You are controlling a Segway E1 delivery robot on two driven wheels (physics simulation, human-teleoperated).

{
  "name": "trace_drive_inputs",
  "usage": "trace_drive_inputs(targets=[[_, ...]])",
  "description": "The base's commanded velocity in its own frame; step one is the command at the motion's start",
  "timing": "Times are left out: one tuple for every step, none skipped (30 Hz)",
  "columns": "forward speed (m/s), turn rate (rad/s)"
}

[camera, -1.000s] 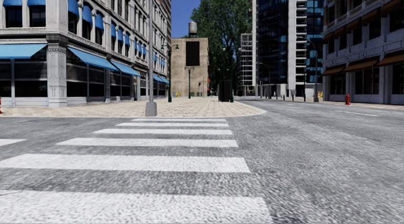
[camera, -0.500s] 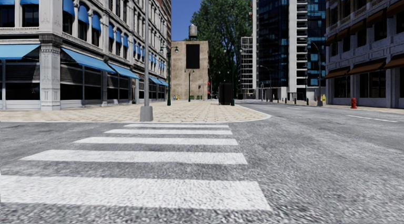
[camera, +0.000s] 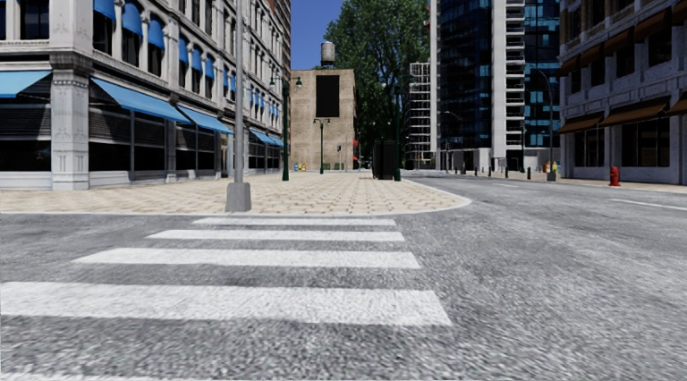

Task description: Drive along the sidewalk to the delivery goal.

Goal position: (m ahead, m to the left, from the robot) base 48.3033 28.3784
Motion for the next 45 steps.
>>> trace_drive_inputs(targets=[[2.0, 0.0], [2.0, 0.0], [2.0, 0.0], [2.0, 0.0], [2.0, 0.0], [2.0, 0.0], [2.0, 0.0], [2.0, 0.0], [2.0, 0.0], [2.0, 0.0], [2.0, 0.0], [2.0, 0.0], [2.0, 0.0], [2.0, 0.0], [2.0, 0.0], [2.0, 0.0], [2.0, 0.0], [2.0, 0.0], [2.0, 0.0], [2.0, 0.0], [2.0, 0.0], [2.0, 0.0], [2.0, 0.0], [2.0, 0.0], [2.0, 0.0], [2.0, 0.0], [2.0, 0.0], [2.0, 0.0], [2.0, 0.0], [2.0, 0.0], [2.0, 0.0], [2.0, 0.0], [2.0, 0.0], [2.0, 0.0], [2.0, 0.0], [2.0, 0.0], [2.0, 0.0], [2.0, 0.0], [2.0, 0.0], [2.0, 0.0], [2.0, 0.0], [2.0, 0.0], [2.0, 0.0], [2.0, 0.0], [2.0, 0.0]])
